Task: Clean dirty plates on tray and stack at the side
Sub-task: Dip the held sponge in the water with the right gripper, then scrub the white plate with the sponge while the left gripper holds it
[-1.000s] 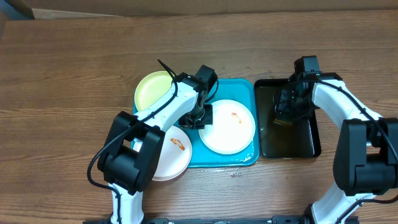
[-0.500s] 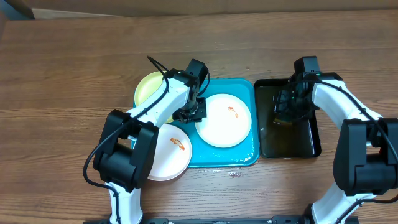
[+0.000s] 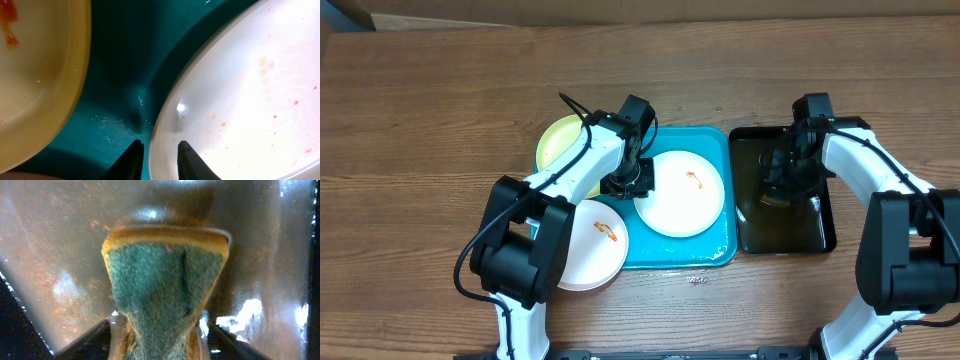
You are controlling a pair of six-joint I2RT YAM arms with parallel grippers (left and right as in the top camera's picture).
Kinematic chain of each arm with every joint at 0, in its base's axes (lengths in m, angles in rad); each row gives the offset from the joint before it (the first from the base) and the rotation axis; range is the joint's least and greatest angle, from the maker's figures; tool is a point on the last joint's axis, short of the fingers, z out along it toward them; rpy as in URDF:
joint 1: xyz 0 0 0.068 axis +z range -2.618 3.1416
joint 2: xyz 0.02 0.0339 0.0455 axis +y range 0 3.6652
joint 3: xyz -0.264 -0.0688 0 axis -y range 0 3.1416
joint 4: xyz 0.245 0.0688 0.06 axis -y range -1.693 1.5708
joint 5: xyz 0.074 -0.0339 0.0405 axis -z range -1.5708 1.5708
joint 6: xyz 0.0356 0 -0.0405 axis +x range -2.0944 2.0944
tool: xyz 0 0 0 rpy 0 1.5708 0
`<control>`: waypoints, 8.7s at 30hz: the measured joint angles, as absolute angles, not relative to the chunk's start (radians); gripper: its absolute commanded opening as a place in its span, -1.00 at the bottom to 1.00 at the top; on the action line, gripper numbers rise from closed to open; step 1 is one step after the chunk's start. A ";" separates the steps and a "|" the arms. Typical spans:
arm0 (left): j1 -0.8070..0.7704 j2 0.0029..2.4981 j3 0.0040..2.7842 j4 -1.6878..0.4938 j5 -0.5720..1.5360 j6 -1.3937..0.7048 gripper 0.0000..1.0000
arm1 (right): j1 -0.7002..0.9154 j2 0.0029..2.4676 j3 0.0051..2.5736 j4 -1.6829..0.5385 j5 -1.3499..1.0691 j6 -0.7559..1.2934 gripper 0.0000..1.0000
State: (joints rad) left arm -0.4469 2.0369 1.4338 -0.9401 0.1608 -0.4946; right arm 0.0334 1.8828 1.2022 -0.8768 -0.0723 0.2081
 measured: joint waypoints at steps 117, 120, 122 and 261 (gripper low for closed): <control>-0.447 2.037 1.435 -0.916 0.165 -0.495 -0.21 | 0.073 1.886 1.197 -0.875 0.004 0.258 -0.02; -0.447 2.037 1.435 -0.915 0.165 -0.495 -0.19 | 0.074 1.886 1.190 -0.874 0.005 0.259 -0.26; -0.447 2.037 1.435 -0.915 0.165 -0.495 -0.18 | 0.074 1.886 1.190 -0.873 0.005 0.257 -0.38; -0.447 2.016 1.441 -0.940 0.026 -0.415 -0.92 | 0.493 1.931 1.199 -0.539 0.077 0.104 -0.87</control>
